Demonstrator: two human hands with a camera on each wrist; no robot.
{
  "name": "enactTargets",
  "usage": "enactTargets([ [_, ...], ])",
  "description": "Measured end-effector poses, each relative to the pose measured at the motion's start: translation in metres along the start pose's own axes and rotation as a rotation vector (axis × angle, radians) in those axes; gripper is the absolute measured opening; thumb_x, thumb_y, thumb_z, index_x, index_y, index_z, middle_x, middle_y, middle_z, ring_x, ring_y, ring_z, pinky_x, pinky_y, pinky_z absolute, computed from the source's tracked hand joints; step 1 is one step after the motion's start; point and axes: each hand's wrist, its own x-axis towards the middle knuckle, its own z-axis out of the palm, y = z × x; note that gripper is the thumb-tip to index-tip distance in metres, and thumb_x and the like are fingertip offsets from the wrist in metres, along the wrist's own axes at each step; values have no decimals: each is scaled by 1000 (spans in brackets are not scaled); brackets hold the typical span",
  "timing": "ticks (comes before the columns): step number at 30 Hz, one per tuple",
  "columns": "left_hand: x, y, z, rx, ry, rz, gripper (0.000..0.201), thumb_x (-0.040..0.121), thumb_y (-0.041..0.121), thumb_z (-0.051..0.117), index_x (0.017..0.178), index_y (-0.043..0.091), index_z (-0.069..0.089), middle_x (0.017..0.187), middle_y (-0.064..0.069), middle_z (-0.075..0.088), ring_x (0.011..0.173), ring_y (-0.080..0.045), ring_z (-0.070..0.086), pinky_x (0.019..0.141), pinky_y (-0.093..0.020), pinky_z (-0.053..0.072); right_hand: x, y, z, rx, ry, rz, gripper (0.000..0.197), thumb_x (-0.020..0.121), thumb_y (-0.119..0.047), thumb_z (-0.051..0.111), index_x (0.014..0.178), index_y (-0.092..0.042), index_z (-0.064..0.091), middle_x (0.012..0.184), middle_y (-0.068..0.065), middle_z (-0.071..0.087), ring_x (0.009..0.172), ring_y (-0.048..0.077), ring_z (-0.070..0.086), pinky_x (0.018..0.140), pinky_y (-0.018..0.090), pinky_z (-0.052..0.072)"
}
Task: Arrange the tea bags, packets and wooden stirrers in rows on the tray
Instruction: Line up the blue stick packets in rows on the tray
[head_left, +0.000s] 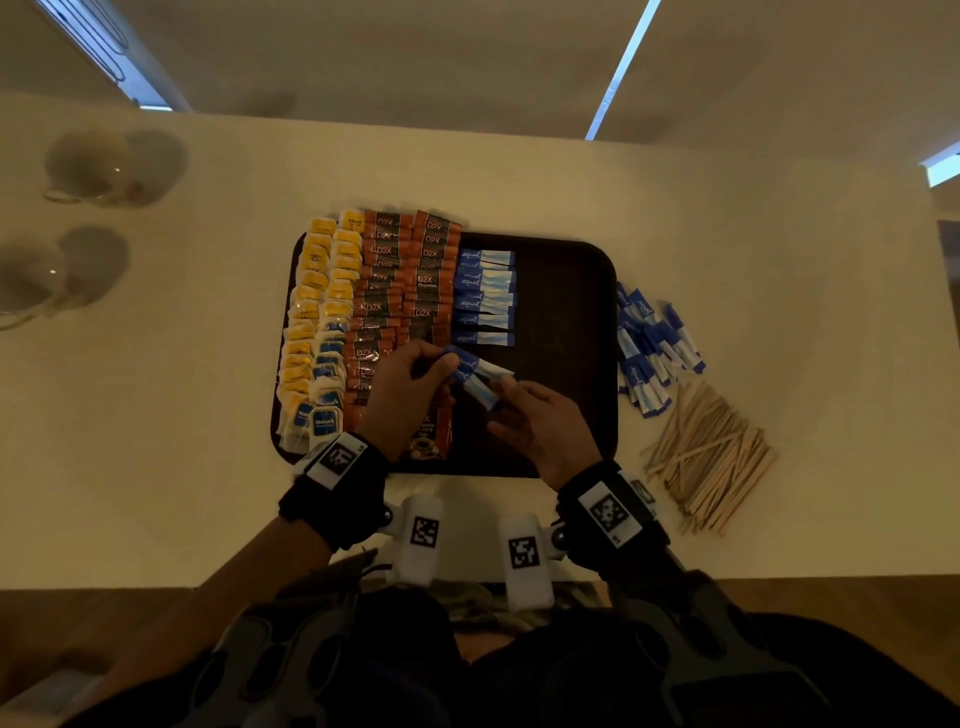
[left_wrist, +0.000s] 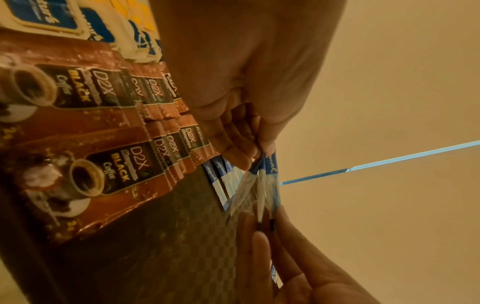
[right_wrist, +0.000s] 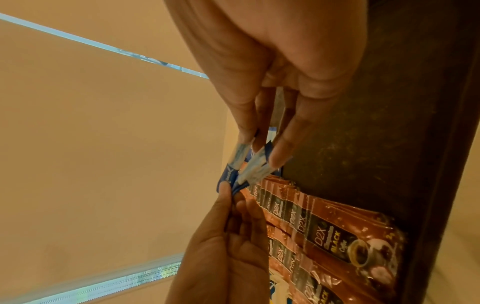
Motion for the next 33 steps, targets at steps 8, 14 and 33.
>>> enactTargets([
  [8, 1, -3, 4, 113, -40, 16, 9, 89, 11, 59, 95, 5, 57, 80, 3, 60, 61, 7, 60, 54, -8, 47, 19, -10, -11, 77, 117, -33, 13, 84, -3, 65, 96, -2, 65, 93, 7, 65, 82, 14, 65, 61, 18, 56],
  [14, -1, -9, -12, 60, -27, -59, 7, 84, 11, 65, 85, 17, 61, 86, 0, 66, 74, -10, 66, 63, -19, 55, 47, -22, -20, -45, 176, -93, 21, 84, 0, 65, 105, 5, 64, 84, 4, 64, 76, 11, 62, 61, 16, 55],
  [33, -10, -24, -47, 23, 32, -19, 9, 81, 7, 68, 78, 14, 64, 78, -3, 65, 65, -15, 63, 61, -27, 57, 94, -17, -5, -751, 341, -249, 39, 78, -26, 76, 110, -8, 64, 108, 10, 65, 95, 22, 62, 84, 37, 54],
])
